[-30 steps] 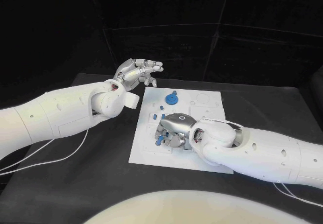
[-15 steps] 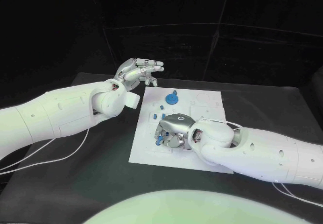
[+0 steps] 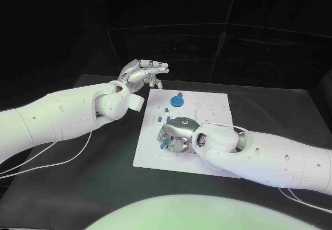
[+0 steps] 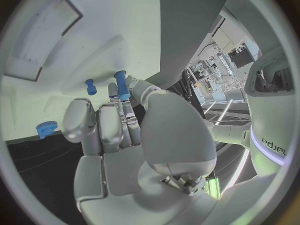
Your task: Assemble the parts on the task board
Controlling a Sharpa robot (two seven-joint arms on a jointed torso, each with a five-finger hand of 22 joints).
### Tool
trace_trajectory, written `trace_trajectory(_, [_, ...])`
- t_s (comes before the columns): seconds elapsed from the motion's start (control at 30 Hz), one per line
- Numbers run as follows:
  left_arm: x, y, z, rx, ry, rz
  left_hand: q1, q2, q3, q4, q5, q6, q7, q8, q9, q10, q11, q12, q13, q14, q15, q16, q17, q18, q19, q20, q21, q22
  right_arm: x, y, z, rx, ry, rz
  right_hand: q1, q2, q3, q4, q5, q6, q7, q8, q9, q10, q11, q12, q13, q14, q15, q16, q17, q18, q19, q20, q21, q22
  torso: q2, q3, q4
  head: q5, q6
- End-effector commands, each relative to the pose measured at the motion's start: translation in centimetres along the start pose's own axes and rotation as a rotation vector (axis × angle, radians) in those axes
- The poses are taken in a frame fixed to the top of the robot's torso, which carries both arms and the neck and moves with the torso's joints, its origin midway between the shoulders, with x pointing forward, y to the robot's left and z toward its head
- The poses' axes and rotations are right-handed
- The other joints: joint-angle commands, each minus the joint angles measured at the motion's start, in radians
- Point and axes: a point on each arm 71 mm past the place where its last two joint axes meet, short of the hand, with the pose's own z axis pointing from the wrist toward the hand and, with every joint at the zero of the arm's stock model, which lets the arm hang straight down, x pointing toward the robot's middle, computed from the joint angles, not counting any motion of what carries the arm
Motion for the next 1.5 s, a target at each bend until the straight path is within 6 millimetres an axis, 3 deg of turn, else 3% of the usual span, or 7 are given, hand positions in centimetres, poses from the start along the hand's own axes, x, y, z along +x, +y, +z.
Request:
trace_trajectory(0.03, [0.1,-0.2,0.0,0.005,0.012,-0.006,-0.010,0.003,-0.006,0.002,-0.005,-0.009,0.000,0.004,0.001,-0.006,0.000,0.004,0.001,-0.005,0.002,0.000,-0.001,0.012,-0.002,0.005,-0.005,-0.002,-0.2,0.1,-0.1,-0.014,-0.026,-0.005,-0.002,-0.007,-0.007,0.001,-0.005,-0.008,0.000,0.000,0.002,0.004,-0.010,0.005,0.002,0.018,0.002,0.000,0.000,-0.006,0.001,0.004,-0.001,0.002,0.000,0.0001,-0.0006,0.002,0.000])
trace_trajectory(0.47, [-0.1,-0.2,0.0,0.003,0.008,-0.004,-0.006,0.005,-0.007,0.000,-0.004,-0.010,0.000,0.006,0.001,-0.008,-0.001,0.006,0.001,-0.006,0.001,0.000,-0.002,0.012,-0.002,0.005,-0.006,-0.003,-0.5,0.0,-0.8,-0.021,-0.065,0.027,0.005,-0.005,-0.018,0.001,0.000,-0.008,-0.007,0.003,0.004,0.049,-0.022,0.032,0.010,0.022,-0.007,0.010,0.015,-0.007,0.007,-0.004,0.004,0.010,0.000,0.0008,0.0001,-0.001,0.000])
trace_trajectory(1.5, [-0.2,-0.1,0.0,0.001,0.003,-0.001,0.006,0.009,-0.008,-0.005,-0.003,-0.012,0.000,0.009,0.001,-0.011,-0.001,0.012,0.001,-0.008,0.001,0.001,-0.003,0.013,0.000,0.005,-0.008,-0.006,-0.4,-0.2,-1.3,-0.010,-0.048,0.052,0.009,-0.013,-0.032,0.001,0.006,-0.016,-0.005,0.004,0.005,0.021,-0.018,0.018,0.003,0.018,-0.006,0.000,-0.002,-0.006,0.002,-0.006,-0.001,0.002,0.000,0.0009,0.0000,-0.009,0.004])
